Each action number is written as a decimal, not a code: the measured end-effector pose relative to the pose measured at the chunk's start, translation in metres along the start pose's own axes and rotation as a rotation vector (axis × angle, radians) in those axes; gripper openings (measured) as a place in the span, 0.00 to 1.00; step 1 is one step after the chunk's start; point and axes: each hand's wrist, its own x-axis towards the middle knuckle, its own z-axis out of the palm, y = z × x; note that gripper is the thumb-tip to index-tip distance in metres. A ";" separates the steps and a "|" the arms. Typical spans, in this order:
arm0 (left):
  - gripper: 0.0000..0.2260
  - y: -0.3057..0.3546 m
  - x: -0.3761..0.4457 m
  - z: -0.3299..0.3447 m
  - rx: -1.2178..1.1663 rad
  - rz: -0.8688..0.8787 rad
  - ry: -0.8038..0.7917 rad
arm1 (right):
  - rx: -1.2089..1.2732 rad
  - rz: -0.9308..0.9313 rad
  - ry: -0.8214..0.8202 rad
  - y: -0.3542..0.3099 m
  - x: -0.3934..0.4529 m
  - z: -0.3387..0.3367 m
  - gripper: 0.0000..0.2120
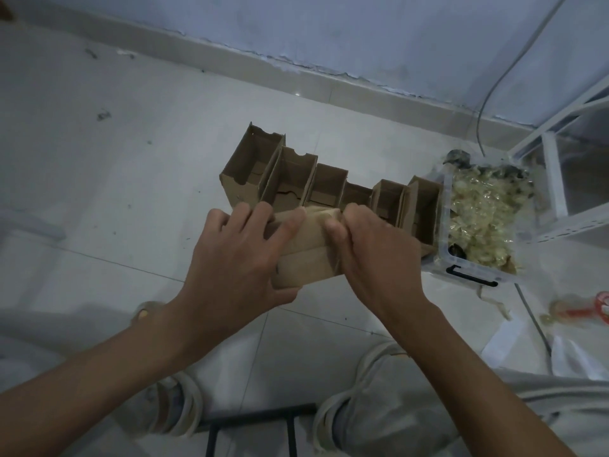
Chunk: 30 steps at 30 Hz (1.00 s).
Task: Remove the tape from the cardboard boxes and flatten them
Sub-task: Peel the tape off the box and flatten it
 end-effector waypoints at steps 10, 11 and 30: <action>0.38 -0.010 0.012 -0.019 -0.425 -0.213 -0.282 | 0.009 -0.299 0.102 0.000 -0.004 0.006 0.07; 0.40 -0.015 0.019 -0.020 -0.563 -0.355 -0.347 | 0.034 -0.346 0.118 -0.003 -0.006 0.007 0.07; 0.30 -0.015 0.024 -0.018 -1.028 -0.514 -0.884 | 0.146 -0.532 0.180 -0.012 -0.014 0.010 0.12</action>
